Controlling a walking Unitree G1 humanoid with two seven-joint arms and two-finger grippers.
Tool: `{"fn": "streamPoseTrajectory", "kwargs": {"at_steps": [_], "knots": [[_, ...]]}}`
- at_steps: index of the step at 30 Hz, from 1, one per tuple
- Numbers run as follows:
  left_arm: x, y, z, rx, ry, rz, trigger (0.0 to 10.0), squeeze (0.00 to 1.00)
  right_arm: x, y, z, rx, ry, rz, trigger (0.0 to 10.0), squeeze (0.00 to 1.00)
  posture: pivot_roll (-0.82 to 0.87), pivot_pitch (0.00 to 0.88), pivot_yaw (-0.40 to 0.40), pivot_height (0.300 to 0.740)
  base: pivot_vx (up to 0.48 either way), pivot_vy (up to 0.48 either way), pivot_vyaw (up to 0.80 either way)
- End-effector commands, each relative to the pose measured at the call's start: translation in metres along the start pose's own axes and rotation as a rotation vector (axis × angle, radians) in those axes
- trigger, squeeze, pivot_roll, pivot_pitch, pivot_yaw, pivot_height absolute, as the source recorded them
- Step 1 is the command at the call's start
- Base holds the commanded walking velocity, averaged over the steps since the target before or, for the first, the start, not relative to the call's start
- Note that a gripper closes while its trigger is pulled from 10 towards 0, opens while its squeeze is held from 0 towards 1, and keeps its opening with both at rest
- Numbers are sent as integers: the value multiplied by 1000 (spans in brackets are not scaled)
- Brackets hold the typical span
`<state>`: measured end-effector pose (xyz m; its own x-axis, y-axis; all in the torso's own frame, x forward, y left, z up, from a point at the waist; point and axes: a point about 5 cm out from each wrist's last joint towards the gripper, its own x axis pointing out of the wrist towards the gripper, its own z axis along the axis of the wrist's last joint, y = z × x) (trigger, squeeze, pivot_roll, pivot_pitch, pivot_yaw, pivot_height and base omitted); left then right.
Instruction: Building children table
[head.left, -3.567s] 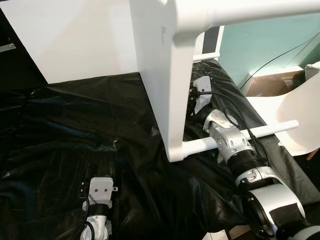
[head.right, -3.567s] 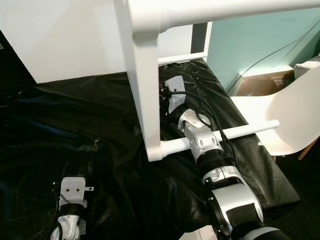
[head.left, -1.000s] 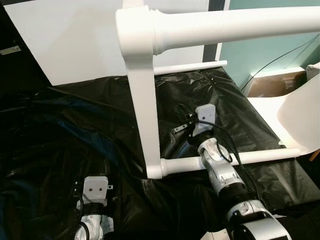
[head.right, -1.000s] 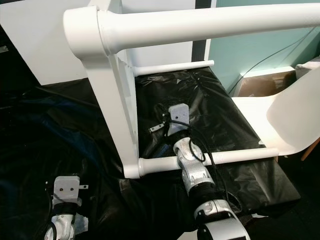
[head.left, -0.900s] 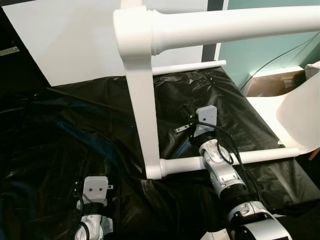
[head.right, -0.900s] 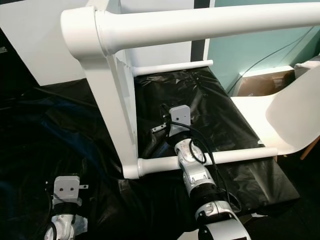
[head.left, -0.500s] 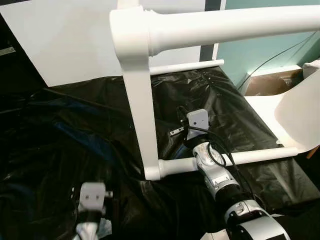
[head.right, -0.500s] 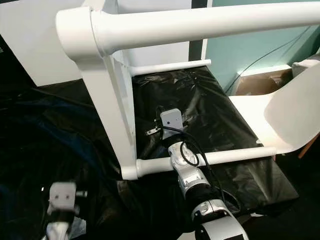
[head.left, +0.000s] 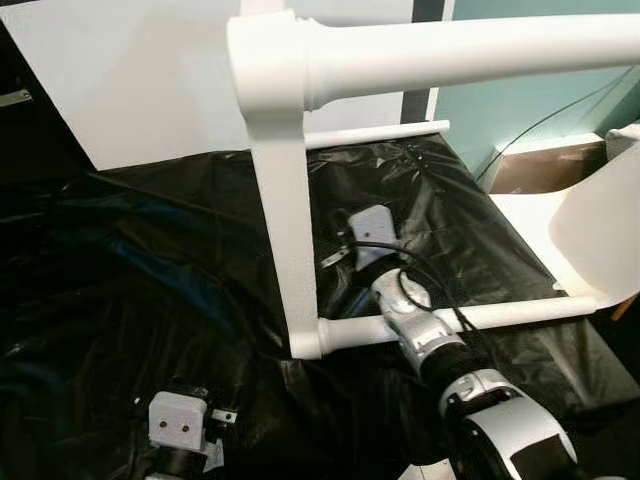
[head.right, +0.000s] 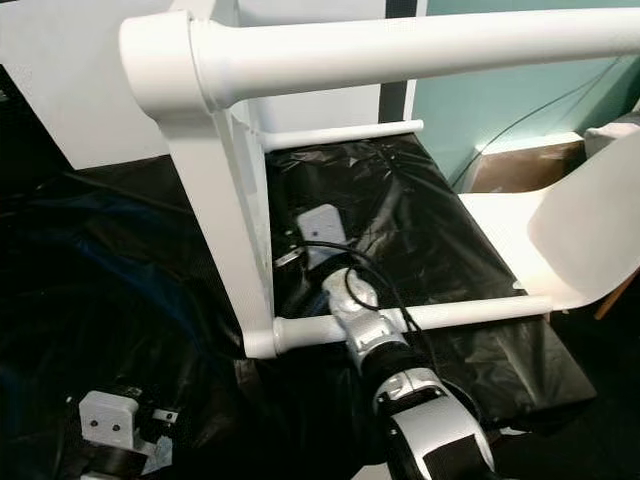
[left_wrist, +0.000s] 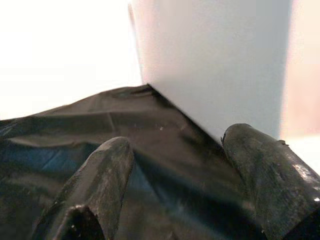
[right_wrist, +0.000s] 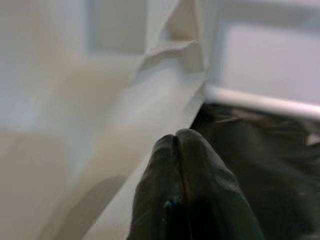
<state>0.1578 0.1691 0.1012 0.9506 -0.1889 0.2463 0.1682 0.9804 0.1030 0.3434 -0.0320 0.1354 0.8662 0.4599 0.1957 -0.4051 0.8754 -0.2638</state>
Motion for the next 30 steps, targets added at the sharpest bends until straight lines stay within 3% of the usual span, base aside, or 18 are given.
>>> {"fn": "streamPoseTrajectory", "kwargs": {"at_steps": [1, 3, 4, 6, 7, 9, 12, 13, 17, 30], "knots": [[1, -4, 2, -28, 3, -48, 10000, 0, 1, 9, -4, 3, 27, 60, 10000, 0, 68, 0, 44, 740, 0, 0, 0], [3, -5, 4, -36, -3, -52, 10000, 0, 1, 13, -5, 12, 33, 87, 10000, 0, 68, 0, 45, 740, 0, 0, 0], [5, -5, 7, -43, -9, -54, 10000, 0, 2, 17, -5, 29, 38, 120, 8824, 0, 68, 0, 47, 740, 0, 0, 0], [6, -6, 8, -44, -11, -55, 10000, 0, 2, 19, -5, 37, 40, 130, 8824, 0, 68, 0, 47, 740, 0, 0, 0], [7, -6, 9, -48, -15, -57, 10000, 0, 3, 19, -5, 42, 40, 133, 7686, 0, 67, 0, 50, 740, 0, 0, 0], [10, -6, 11, -57, -21, -63, 10000, 0, 3, 19, -5, 45, 41, 135, 6784, 0, 64, 0, 53, 740, 0, 0, 0], [11, -6, 13, -62, -23, -67, 10000, 0, 4, 18, -5, 45, 43, 136, 6784, 0, 64, 0, 53, 740, 0, 0, 0], [12, -7, 15, -76, -31, -76, 10000, 0, 4, 18, -6, 46, 47, 136, 5882, 0, 61, 0, 56, 740, 0, 0, 0], [15, -9, 20, -107, -46, -116, 10000, 0, 5, 19, -9, 52, 66, 135, 4980, 0, 59, 0, 56, 740, 0, 0, 0], [20, -12, 32, -150, -77, -163, 10000, 0, 8, 29, -9, 69, 97, 168, 4392, 0, 68, 0, 54, 740, 0, 0, 0]]}}
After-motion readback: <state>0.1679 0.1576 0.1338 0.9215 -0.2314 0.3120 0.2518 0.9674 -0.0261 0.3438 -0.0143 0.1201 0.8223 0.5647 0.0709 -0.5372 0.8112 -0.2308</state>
